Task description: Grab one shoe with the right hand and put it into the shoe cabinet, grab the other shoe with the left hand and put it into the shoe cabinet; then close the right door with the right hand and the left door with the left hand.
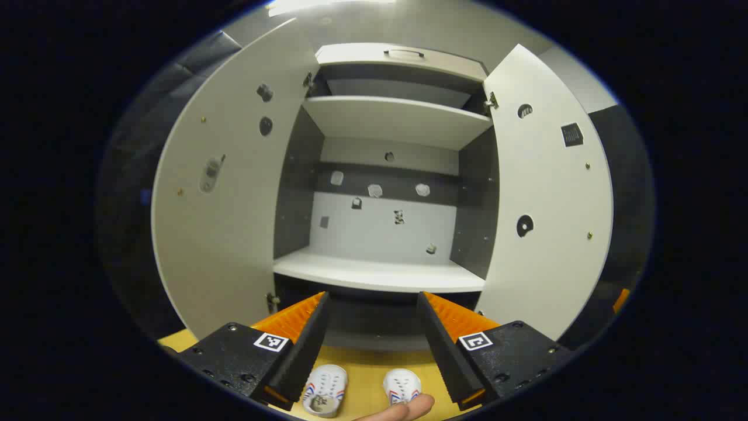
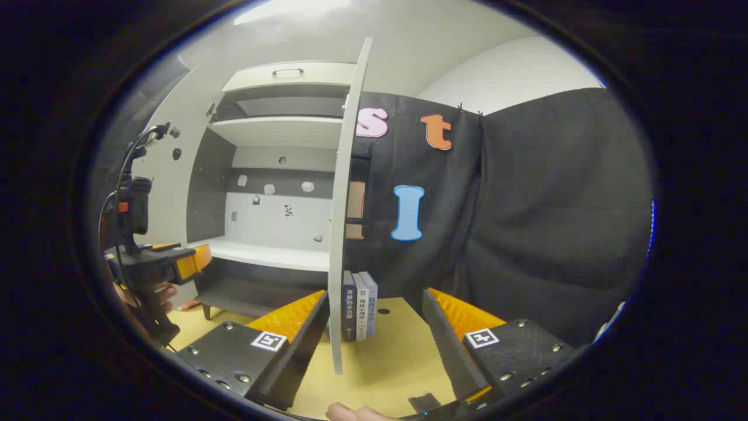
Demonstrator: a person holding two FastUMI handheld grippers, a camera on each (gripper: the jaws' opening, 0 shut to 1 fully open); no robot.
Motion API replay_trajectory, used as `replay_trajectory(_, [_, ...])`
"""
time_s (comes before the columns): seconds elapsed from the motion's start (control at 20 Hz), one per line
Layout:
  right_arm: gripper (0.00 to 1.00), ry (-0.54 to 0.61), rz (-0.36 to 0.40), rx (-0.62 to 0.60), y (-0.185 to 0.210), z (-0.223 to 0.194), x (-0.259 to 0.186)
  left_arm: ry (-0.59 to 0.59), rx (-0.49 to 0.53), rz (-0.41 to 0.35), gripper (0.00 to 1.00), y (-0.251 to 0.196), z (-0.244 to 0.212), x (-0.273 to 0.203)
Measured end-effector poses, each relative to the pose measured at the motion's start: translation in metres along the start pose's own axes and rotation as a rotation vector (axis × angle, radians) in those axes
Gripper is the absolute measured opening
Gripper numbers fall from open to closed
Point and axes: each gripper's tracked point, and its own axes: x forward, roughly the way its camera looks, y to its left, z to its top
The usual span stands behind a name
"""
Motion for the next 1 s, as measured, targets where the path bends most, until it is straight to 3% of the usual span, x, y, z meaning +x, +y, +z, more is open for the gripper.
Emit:
replay_trajectory(0.25, [0.95, -0.051, 0.029, 0.014, 0.009, 0.029, -0.005, -0.043, 0.105, 0.034, 0.9, 0.047, 0.028, -0.04])
replay_trajectory(0.55, [0.95, -0.053, 0.053, 0.04, 0.033, 0.04, -0.013, -0.04, 0.095, -0.026, 0.93, 0.078, 0.038, -0.09])
replay_trajectory(1.0, [0.95, -0.035, 0.075, 0.001, 0.08, 0.036, -0.006, -0.059, 0.091, -0.023, 0.95, 0.111, 0.039, -0.105])
